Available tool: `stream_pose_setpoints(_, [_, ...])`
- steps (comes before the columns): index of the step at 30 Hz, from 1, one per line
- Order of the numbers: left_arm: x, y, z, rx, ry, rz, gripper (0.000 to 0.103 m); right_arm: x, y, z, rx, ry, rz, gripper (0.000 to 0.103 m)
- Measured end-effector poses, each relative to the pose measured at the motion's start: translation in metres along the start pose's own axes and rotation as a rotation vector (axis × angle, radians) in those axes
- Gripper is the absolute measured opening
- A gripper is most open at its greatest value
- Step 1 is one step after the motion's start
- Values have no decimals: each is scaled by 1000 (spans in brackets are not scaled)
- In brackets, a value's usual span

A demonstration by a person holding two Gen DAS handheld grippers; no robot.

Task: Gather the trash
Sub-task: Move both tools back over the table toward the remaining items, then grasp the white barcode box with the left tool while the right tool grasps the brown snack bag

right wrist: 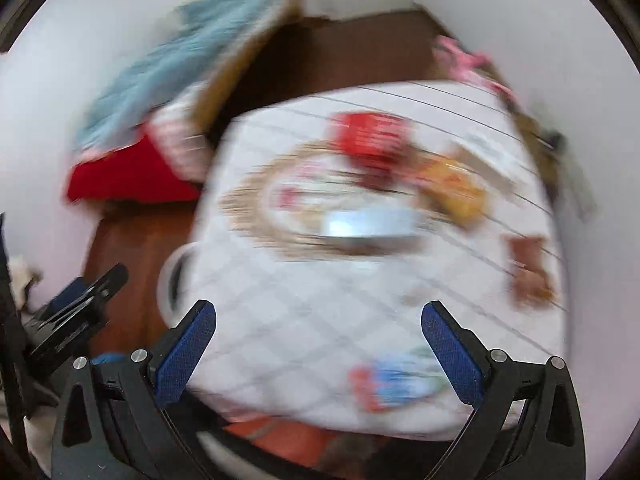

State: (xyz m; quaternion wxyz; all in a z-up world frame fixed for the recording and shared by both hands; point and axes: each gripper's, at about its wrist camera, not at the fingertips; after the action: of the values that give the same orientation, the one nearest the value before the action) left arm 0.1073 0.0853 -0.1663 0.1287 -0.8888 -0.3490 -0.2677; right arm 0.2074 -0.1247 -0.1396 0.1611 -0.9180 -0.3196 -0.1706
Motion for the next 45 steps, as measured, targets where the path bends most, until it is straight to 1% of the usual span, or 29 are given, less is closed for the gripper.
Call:
stream_pose_setpoints(3, [1, 62, 29, -38, -35, 192, 101, -5, 68, 17, -97, -41, 103, 103])
stream_pose_setpoints(4, [2, 84, 40, -61, -54, 273, 101, -6, 84, 22, -114, -52, 130, 103])
stream_pose_setpoints(6, [4, 120, 60, -83, -78, 407, 100, -11, 119, 33, -146, -80, 185, 103])
stream_pose_setpoints(10, [0, 168, 93, -143, -126, 619, 100, -16, 161, 56, -174, -128, 248, 103])
stream_pose_setpoints(12, [-3, 185, 105, -166, -143, 713, 100, -18, 168, 66, -179, -146, 261, 103])
stream_pose_setpoints(14, [-5, 197, 116, -196, -175, 784, 100, -19, 175, 72, -182, -161, 268, 103])
stream_pose_setpoints(15, [-3, 199, 117, -209, -165, 790, 98, -19, 180, 77, -183, -169, 271, 103])
stream_pose_setpoints(16, [1, 202, 120, -230, -181, 798, 98, -19, 182, 81, -180, -173, 275, 103])
stream_pose_setpoints(17, [3, 202, 123, -245, -205, 799, 95, -18, 183, 86, -175, -176, 274, 103])
stream_pose_setpoints(18, [5, 204, 126, -256, -227, 801, 84, -16, 186, 89, -177, -179, 275, 103])
stream_pose_setpoints(20, [7, 205, 131, -255, -250, 803, 77, -12, 186, 98, -177, -181, 269, 103])
stream_pose_setpoints(22, [5, 206, 135, -258, -273, 805, 59, -8, 185, 107, -185, -188, 253, 103])
stream_pose_setpoints(23, [4, 204, 137, -251, -286, 791, 54, -6, 185, 110, -190, -191, 249, 103])
stream_pose_setpoints(26, [5, 197, 135, -248, -294, 717, 50, -3, 184, 119, -205, -200, 223, 103])
stream_pose_setpoints(27, [6, 193, 134, -245, -303, 675, 47, -2, 184, 122, -210, -203, 217, 103])
stream_pose_setpoints(29, [9, 182, 134, -222, -337, 561, 46, -2, 184, 125, -214, -203, 211, 98])
stream_pose_setpoints(30, [10, 172, 137, -194, -368, 487, 45, -2, 183, 128, -215, -206, 209, 93])
stream_pose_setpoints(31, [10, 162, 140, -165, -404, 412, 45, -2, 183, 129, -216, -206, 209, 91])
stream_pose_setpoints(32, [10, 152, 141, -162, -426, 338, 44, -2, 183, 130, -224, -202, 205, 90])
stream_pose_setpoints(33, [9, 142, 140, -160, -433, 271, 43, -1, 181, 130, -228, -194, 198, 86])
stream_pose_setpoints(34, [8, 134, 140, -146, -431, 231, 43, -1, 179, 129, -236, -187, 188, 79])
stream_pose_setpoints(35, [7, 127, 140, -146, -424, 195, 41, -1, 176, 128, -241, -182, 184, 75])
stream_pose_setpoints(36, [5, 122, 138, -156, -416, 168, 41, -1, 172, 126, -239, -176, 178, 66])
stream_pose_setpoints(37, [4, 118, 138, -164, -405, 154, 41, 0, 169, 125, -225, -173, 172, 60])
stream_pose_setpoints(38, [2, 118, 138, -171, -395, 162, 41, 1, 166, 124, -209, -173, 169, 60])
stream_pose_setpoints(39, [-3, 119, 138, -170, -394, 197, 45, 1, 161, 124, -187, -178, 164, 60])
stream_pose_setpoints(42, [-16, 125, 138, -140, -378, 290, 46, 1, 145, 123, -139, -194, 126, 60])
stream_pose_setpoints(44, [-23, 128, 135, -142, -354, 304, 46, 1, 143, 124, -115, -201, 136, 64])
stream_pose_setpoints(45, [-26, 130, 133, -146, -356, 301, 43, 2, 143, 124, -115, -199, 142, 69])
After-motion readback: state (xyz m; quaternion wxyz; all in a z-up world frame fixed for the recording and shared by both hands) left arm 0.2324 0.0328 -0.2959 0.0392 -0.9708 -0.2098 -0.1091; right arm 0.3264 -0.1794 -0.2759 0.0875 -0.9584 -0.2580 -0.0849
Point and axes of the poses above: each gripper's, at about its wrist camera, not at the fingertips, and z roughly the way its jaws point, y to its right, x to its top, and after that the axes turned 9 degrees about -z, right-handed
